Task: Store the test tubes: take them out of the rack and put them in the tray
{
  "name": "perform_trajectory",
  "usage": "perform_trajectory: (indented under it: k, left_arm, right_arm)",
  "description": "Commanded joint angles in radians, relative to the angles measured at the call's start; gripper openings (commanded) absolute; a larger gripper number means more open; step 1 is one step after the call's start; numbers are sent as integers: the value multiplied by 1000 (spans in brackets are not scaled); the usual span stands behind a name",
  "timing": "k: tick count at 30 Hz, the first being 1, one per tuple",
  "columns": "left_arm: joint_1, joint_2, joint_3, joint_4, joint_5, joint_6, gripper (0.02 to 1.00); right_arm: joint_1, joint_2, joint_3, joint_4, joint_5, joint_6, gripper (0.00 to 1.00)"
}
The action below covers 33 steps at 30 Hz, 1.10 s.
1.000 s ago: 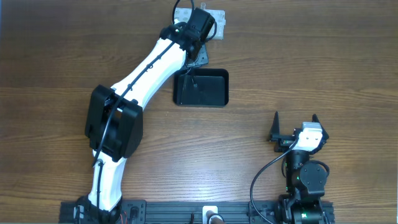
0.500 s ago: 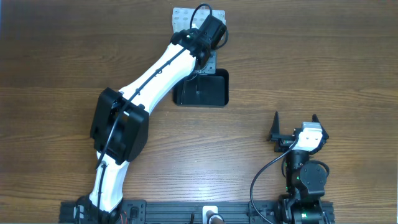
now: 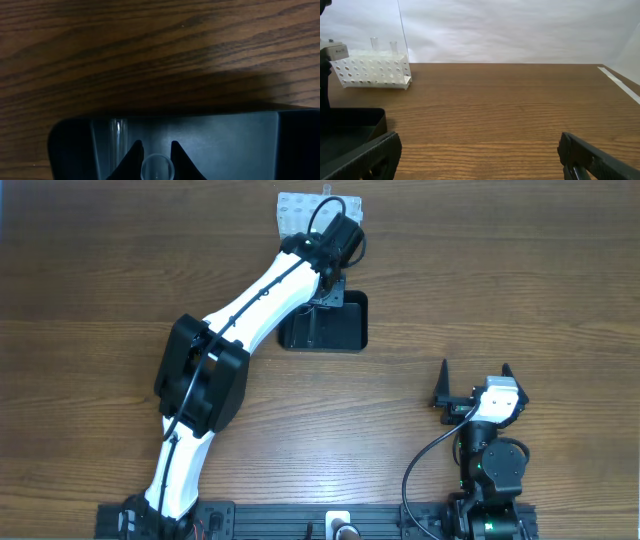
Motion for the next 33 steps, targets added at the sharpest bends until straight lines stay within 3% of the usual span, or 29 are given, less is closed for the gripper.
perform_trajectory:
  k: [1, 16, 21, 26, 29, 30, 32, 33]
  left_arm:
    - [3, 15, 2, -7, -20, 23, 102]
    - [4, 38, 2, -24, -16, 22, 139]
    - [4, 29, 2, -22, -16, 17, 430]
    - [11, -45, 2, -14, -17, 18, 531]
    - [27, -138, 2, -9, -29, 18, 654]
    - [34, -170, 2, -1, -38, 18, 724]
    - [53, -244, 2, 29, -65, 19, 958]
    - [64, -279, 2, 49, -78, 19, 996]
  right_arm:
    - [-7, -9, -7, -2, -8, 3, 991]
    - [-7, -9, -7, -2, -8, 3, 991]
    - [-7, -9, -7, -2, -8, 3, 991]
    - [-7, -9, -7, -2, -8, 3, 993]
    - [-7, -9, -7, -2, -8, 3, 993]
    - [-7, -9, -7, -2, -8, 3, 991]
    - [-7, -9, -7, -2, -8, 3, 993]
    - [-7, -9, -7, -2, -8, 3, 991]
